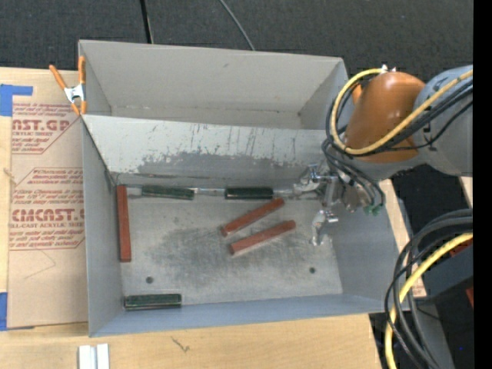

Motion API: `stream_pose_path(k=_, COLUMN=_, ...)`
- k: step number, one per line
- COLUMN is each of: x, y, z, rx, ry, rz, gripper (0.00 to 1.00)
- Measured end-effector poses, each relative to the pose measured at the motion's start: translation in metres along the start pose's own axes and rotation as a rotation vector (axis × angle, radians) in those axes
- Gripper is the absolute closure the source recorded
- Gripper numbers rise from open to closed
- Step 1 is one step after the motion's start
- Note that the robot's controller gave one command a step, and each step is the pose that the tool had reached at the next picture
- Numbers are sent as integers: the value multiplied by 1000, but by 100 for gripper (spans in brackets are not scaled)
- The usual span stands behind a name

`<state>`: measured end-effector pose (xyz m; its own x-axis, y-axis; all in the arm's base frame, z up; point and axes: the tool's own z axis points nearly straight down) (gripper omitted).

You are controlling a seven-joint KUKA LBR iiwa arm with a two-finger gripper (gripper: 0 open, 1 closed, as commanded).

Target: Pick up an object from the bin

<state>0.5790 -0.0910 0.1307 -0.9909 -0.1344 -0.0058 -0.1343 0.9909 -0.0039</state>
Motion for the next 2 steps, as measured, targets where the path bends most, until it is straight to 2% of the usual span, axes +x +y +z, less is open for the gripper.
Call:
stream_pose_path(k=1, x=22, y=7, z=55, rx=-2, ry=-10, rz=95, gripper=100)
stream_pose_path(k=2, x=22, y=7, z=55, rx=-2, ry=-10, rz=95, gripper=100)
